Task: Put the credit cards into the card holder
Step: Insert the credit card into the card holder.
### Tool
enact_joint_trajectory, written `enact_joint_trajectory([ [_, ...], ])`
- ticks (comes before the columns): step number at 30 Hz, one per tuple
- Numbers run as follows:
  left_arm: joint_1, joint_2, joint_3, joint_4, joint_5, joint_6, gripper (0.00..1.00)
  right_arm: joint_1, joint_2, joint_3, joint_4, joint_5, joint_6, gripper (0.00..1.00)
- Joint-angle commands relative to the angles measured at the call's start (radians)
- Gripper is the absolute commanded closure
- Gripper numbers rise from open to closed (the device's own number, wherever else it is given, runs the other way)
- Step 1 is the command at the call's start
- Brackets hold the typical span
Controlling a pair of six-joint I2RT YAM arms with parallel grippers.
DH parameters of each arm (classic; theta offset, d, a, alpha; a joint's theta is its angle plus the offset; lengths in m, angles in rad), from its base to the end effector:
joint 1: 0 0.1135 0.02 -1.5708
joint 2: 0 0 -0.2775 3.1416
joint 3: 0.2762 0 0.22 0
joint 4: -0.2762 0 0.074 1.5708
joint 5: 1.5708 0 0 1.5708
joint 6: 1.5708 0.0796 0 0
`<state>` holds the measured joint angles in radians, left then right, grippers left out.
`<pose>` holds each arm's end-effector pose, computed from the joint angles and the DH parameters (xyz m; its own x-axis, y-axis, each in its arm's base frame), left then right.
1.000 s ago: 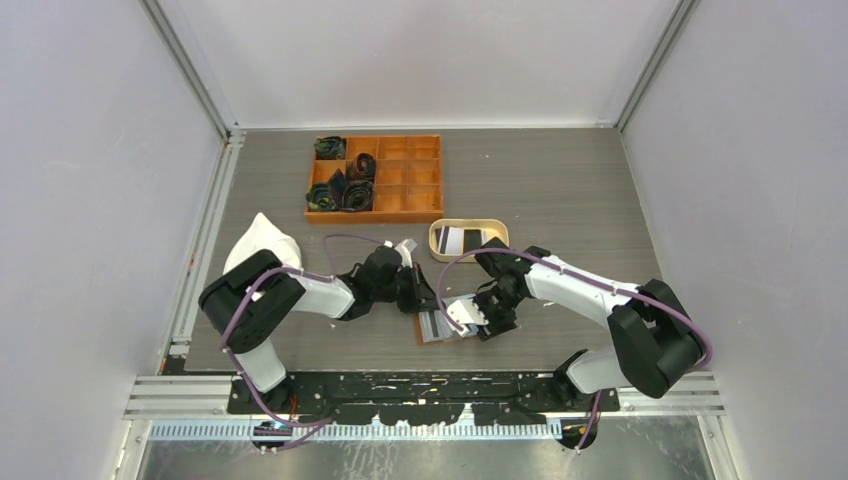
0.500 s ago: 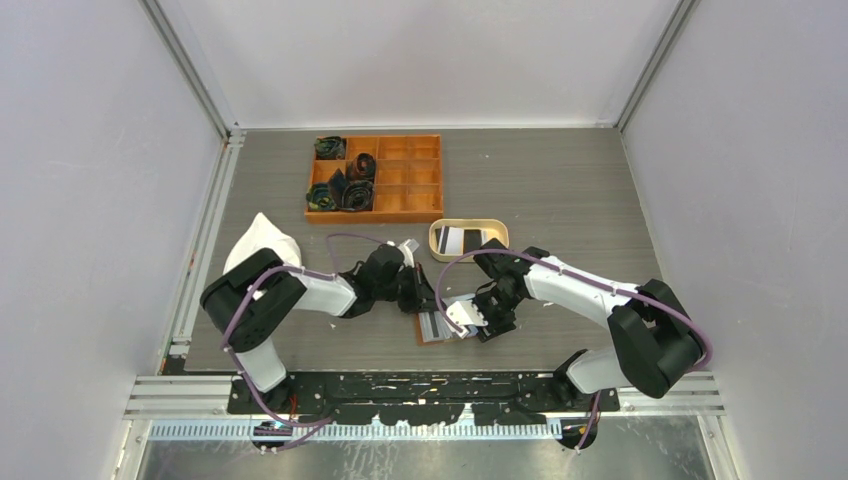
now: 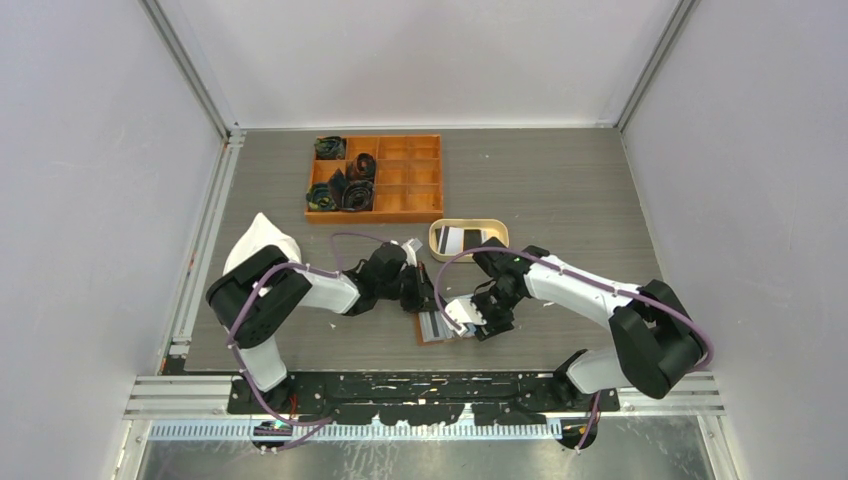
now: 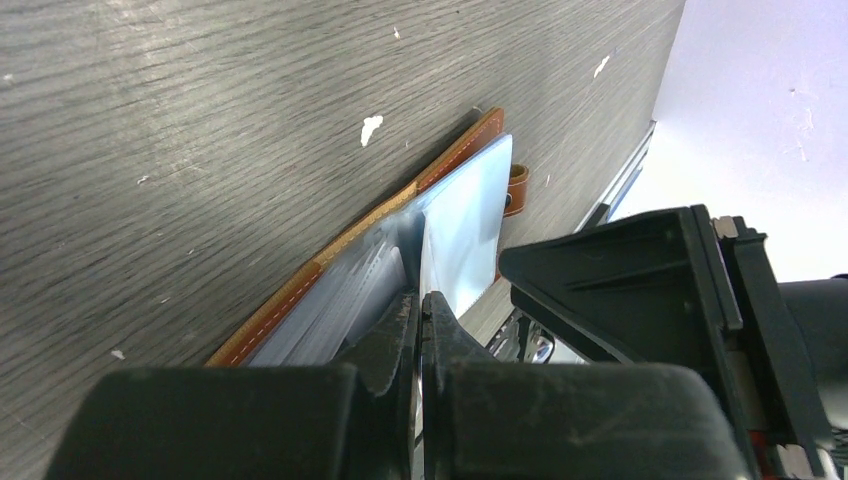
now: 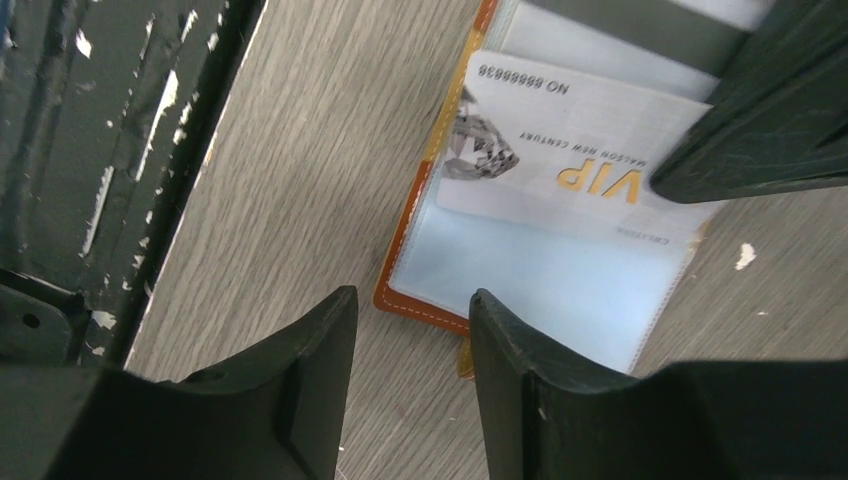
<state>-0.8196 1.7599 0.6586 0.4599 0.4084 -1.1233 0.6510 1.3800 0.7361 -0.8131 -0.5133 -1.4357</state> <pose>0.2084 -0.2695 0.1365 -0.9772 -0.1658 -0.1325 0.0161 0.5646 -0.8252 0.1266 0.1456 0.1645 0.4606 -0.7343 -0.4987 -0.8602 -0.5078 -0.0468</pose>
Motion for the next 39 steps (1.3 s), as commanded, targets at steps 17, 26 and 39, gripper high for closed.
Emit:
enact_joint_trajectory([
  [17,0.006,0.056,-0.012,-0.031,0.006,0.016,0.94,0.322,-0.014,0.049,0.466,0.116,0.611,0.96],
  [26,0.005,0.056,-0.014,-0.026,0.01,0.017,0.92,0.333,0.043,0.053,0.496,0.255,0.623,0.96],
  [39,0.006,0.051,-0.017,-0.032,0.018,0.026,0.83,0.33,0.067,0.061,0.403,0.341,0.528,0.96],
])
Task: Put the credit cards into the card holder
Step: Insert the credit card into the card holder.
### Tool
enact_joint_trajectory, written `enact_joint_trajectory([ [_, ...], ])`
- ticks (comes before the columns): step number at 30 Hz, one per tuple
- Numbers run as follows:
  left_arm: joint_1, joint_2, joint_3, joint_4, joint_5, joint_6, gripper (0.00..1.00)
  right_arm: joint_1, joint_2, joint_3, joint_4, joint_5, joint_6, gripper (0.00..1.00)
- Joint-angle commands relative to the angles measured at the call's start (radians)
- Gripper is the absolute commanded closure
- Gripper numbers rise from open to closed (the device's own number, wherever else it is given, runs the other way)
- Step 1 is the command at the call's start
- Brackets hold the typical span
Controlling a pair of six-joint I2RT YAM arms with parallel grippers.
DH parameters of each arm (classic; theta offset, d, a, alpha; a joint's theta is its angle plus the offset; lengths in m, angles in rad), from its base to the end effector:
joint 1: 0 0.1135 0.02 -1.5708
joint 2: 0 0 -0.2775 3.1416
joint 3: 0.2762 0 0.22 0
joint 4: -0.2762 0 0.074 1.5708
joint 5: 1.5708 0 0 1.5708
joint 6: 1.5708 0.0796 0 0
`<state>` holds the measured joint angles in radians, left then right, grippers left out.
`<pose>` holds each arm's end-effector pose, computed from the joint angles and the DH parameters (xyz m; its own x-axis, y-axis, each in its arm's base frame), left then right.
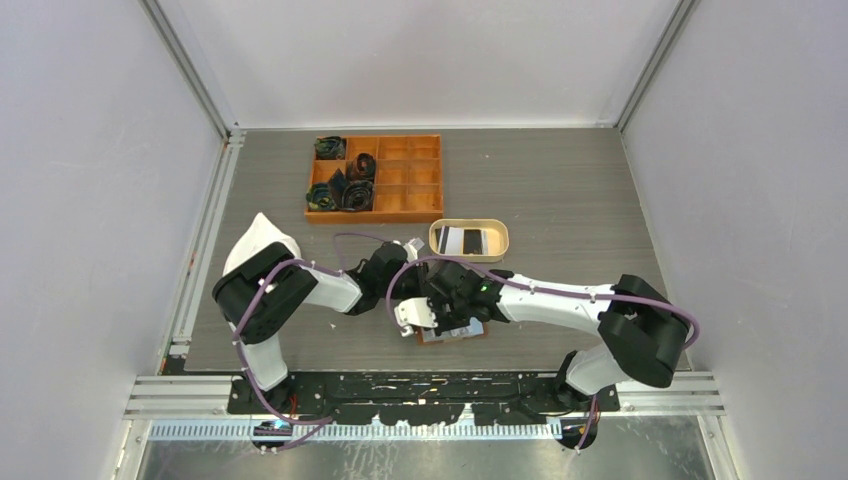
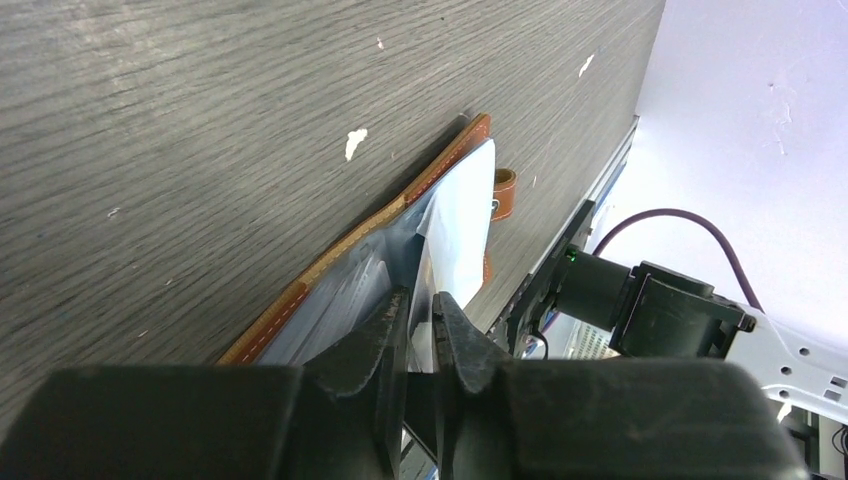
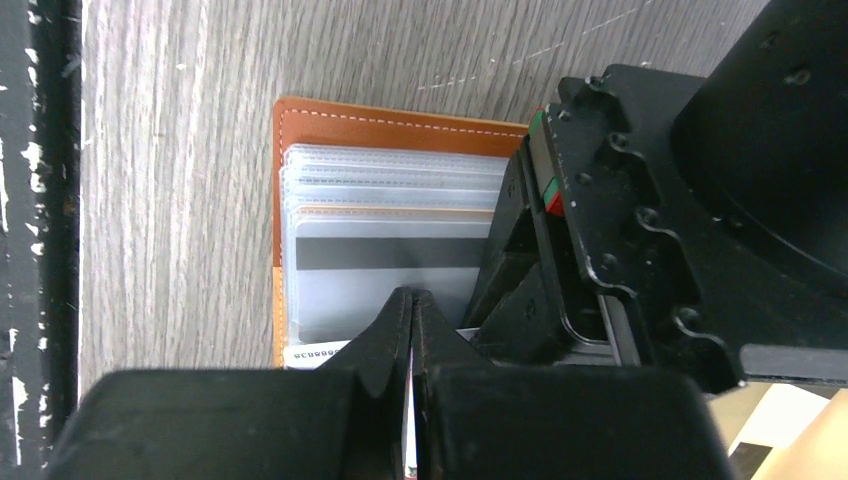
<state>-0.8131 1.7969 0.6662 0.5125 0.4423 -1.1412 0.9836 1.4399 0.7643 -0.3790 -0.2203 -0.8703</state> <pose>0.2128 -0.2745 0.1334 -0.9807 -0.1590 -0.1139 0.0112 0.5359 -0.8442 0.1303 0.2272 0.1712 0.3562 -0.8114 -0.4635 -0.9306 -0.2629 -0.2548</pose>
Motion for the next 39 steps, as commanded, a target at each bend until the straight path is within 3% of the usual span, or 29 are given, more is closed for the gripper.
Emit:
enact_joint_trajectory([
  [1,-0.001,0.013,-0.024,-0.086,-0.016,0.043,0.82,-0.005,0.007,0.033,-0.035,0.05,-0.042,0.96],
  [19,0.002,-0.031,-0.021,-0.128,-0.029,0.06,0.73,-0.097,0.012,0.07,-0.164,0.018,-0.078,0.96],
  [23,0.001,-0.076,-0.022,-0.134,-0.036,0.068,0.73,-0.12,-0.017,0.087,-0.208,-0.068,-0.076,0.94],
  [39,-0.017,-0.53,-0.104,-0.17,-0.11,0.239,0.72,-0.37,-0.213,0.142,-0.405,-0.431,-0.077,0.85],
])
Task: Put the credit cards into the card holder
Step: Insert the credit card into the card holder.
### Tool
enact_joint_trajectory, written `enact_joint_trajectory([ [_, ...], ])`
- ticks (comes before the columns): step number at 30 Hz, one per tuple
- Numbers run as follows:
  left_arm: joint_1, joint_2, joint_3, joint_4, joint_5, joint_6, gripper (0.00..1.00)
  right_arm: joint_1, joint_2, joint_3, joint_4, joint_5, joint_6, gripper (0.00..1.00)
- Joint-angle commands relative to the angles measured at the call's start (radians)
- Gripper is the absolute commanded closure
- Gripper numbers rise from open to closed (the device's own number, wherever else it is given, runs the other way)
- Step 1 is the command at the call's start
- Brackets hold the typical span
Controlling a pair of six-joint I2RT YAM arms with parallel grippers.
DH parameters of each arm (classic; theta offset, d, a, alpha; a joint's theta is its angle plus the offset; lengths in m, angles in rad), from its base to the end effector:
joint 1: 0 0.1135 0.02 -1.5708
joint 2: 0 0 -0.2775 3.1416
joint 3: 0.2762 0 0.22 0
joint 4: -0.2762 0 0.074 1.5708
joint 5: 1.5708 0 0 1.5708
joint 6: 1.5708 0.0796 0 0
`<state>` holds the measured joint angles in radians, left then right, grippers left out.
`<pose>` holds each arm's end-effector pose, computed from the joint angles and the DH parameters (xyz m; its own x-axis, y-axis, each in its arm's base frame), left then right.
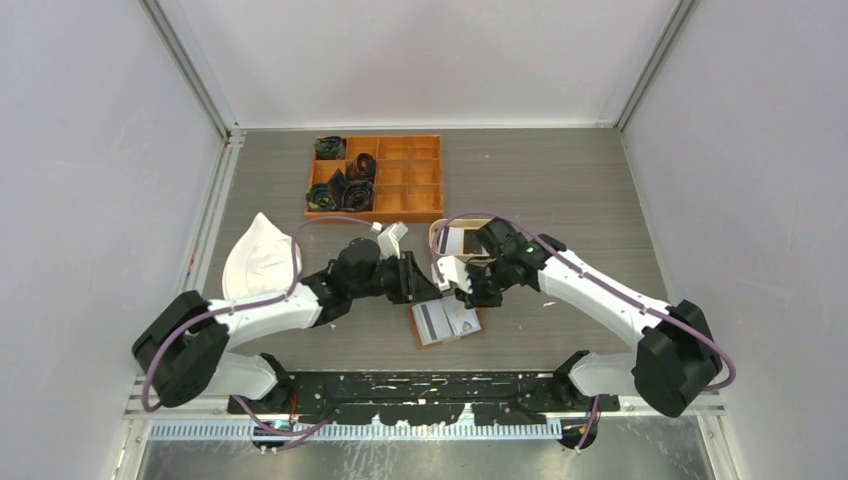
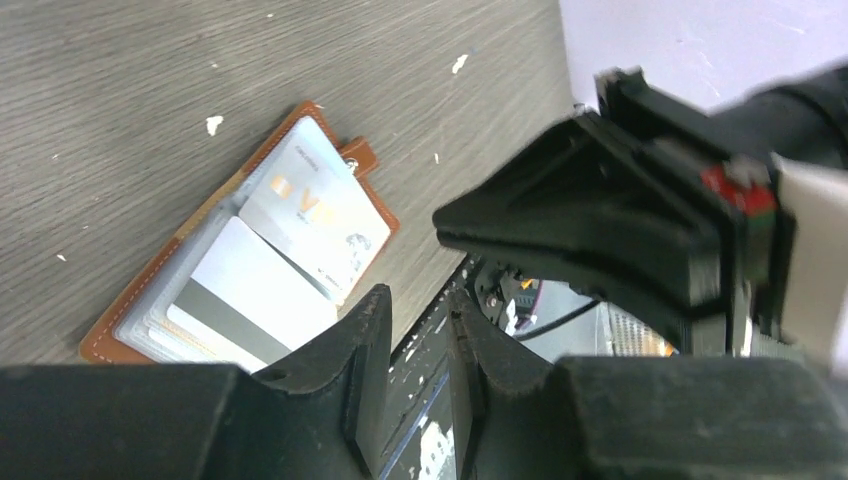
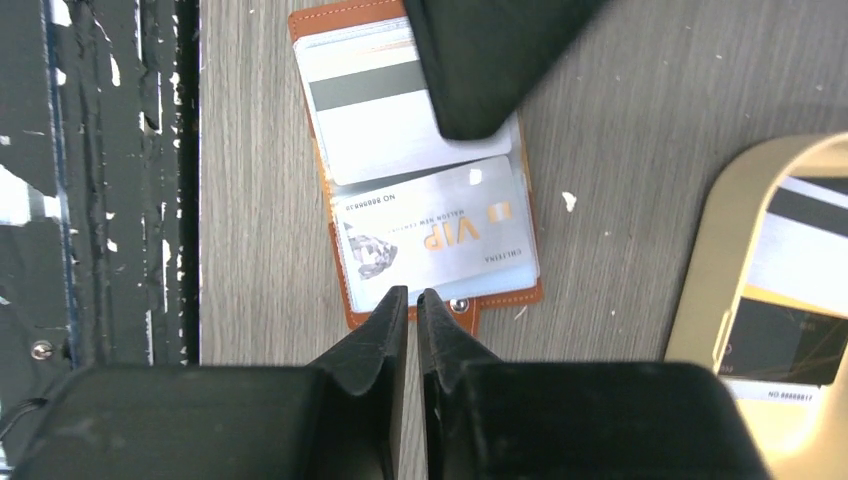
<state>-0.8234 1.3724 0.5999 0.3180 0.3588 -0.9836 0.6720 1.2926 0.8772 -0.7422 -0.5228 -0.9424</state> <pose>0.1781 -0.2333 0.2156 -0.9156 -0.1588 -0.3695 0.2509 0.4925 -0.8334 0.1467 0.1675 0.2189 0.1419 -0.7827 -0.6060 -0.9891 -0.1360 -0.0560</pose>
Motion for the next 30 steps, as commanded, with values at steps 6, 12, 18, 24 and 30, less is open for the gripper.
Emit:
enact_joint_trajectory([
  [6,-0.004,-0.268,-0.108,0.035,-0.048,0.16,0.67,-0.167,-0.104,0.012,-0.015,-0.245,0.106,0.81],
  [12,0.0,-0.39,-0.209,0.059,-0.157,0.17,0.45,-0.226,-0.08,0.021,-0.026,-0.331,0.193,0.77],
  [18,0.003,-0.488,-0.406,0.207,-0.313,0.155,0.06,-0.261,-0.018,0.039,-0.051,-0.315,0.269,0.73],
  [24,0.003,-0.582,-0.506,0.258,-0.392,0.11,0.0,-0.279,0.085,0.092,-0.09,-0.274,0.356,0.72],
  [30,0.003,-0.638,-0.513,0.21,-0.385,0.107,0.01,-0.28,0.151,0.12,-0.094,-0.2,0.418,0.69],
])
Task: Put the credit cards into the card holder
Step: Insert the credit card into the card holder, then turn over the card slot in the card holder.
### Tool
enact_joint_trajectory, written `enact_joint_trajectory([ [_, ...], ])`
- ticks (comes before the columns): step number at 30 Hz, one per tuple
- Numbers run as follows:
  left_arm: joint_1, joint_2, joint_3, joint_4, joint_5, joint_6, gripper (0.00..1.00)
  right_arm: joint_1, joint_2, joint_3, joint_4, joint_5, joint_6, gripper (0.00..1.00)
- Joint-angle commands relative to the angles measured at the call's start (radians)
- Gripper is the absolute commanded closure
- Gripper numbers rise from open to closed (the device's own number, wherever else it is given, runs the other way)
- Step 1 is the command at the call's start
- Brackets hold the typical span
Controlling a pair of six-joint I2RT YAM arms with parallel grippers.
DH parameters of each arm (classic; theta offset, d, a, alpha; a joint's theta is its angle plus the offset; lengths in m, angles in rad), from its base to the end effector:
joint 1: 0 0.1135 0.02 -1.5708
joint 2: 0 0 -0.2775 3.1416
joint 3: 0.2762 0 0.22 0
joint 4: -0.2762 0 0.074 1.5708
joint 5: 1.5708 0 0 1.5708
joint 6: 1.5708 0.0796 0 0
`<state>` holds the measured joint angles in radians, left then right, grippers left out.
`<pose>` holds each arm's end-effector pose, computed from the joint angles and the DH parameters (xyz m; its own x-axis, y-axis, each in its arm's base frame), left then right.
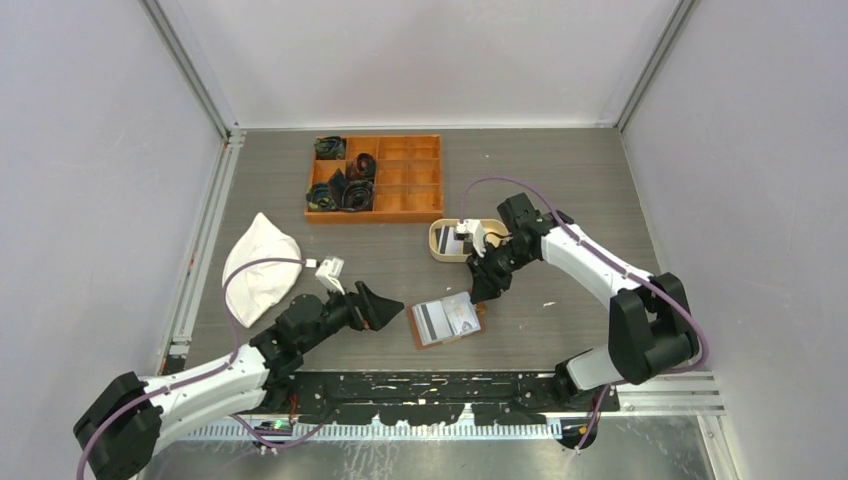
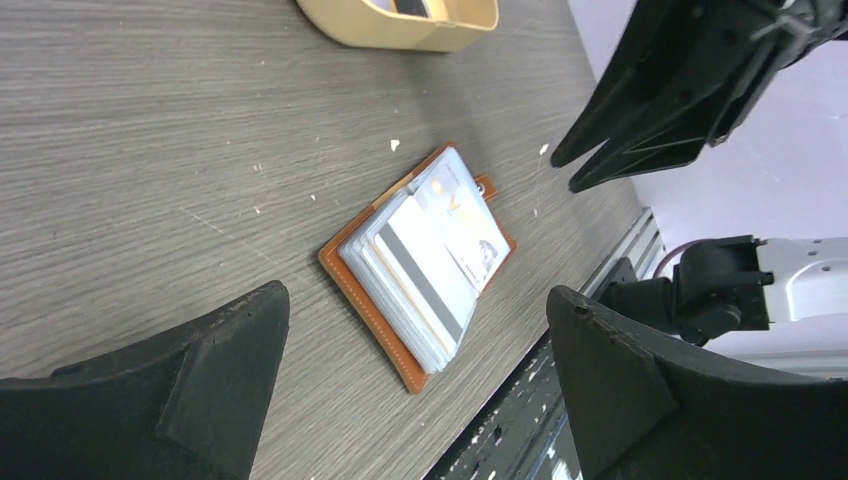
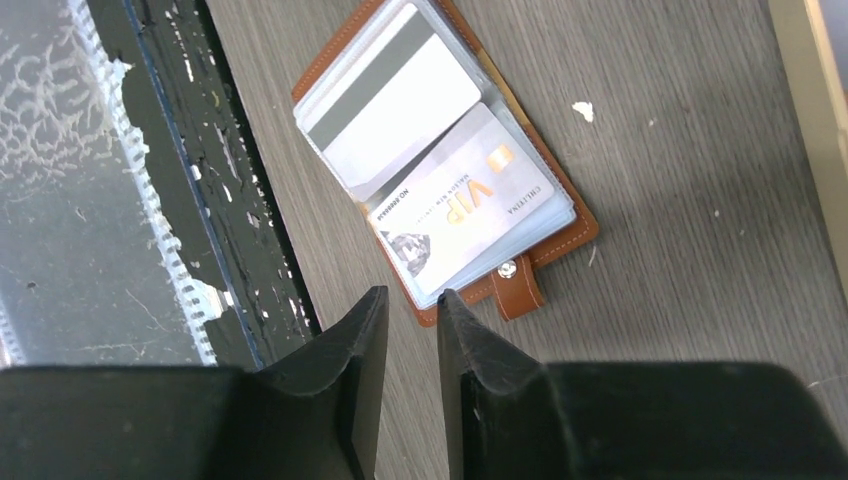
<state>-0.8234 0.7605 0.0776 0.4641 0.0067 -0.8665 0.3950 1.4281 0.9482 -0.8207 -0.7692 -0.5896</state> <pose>0.1158 -0.1257 0.1844 -0.6579 -0.4112 -0.6310 0.3654 0.5583 -0.7448 0.1919 0.1400 0.2172 -0.4903 -0.6372 -0.5946 -0.8668 0.2856 0.4087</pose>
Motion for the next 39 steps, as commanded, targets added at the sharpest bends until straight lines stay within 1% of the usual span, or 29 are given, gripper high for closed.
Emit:
enact_joint_trajectory([
  [1,0.003,-0.027,0.005,0.065,-0.037,-0.015,0.01,-0.004,0.025,0.052,-0.017,0.059,0.076,0.69],
  [6,0.003,-0.011,-0.006,0.068,-0.05,-0.052,0.04,-0.006,0.067,0.067,-0.017,0.103,0.127,0.68],
  [11,0.001,0.034,0.003,0.061,-0.046,-0.09,0.12,-0.006,0.105,0.076,-0.006,0.137,0.183,0.68],
  [14,0.001,0.069,0.013,0.061,-0.036,-0.095,0.16,-0.007,0.127,0.085,0.009,0.159,0.246,0.68],
  [20,-0.03,0.163,0.051,0.077,-0.043,-0.086,0.25,-0.006,0.179,0.098,0.022,0.152,0.309,0.68],
  [22,-0.056,0.207,0.068,0.079,-0.07,-0.082,0.29,-0.005,0.198,0.102,0.022,0.139,0.319,0.68],
  [25,-0.091,0.278,0.095,0.089,-0.098,-0.077,0.39,-0.005,0.227,0.108,0.011,0.114,0.329,0.68],
  [29,-0.124,0.355,0.14,0.085,-0.121,-0.078,0.47,-0.006,0.261,0.115,0.01,0.104,0.349,0.68],
  [32,-0.148,0.39,0.17,0.069,-0.146,-0.074,0.5,-0.003,0.285,0.124,0.009,0.089,0.357,0.68],
  [39,-0.179,0.417,0.219,-0.023,-0.196,-0.07,0.51,0.017,0.349,0.143,0.002,0.088,0.368,0.68],
])
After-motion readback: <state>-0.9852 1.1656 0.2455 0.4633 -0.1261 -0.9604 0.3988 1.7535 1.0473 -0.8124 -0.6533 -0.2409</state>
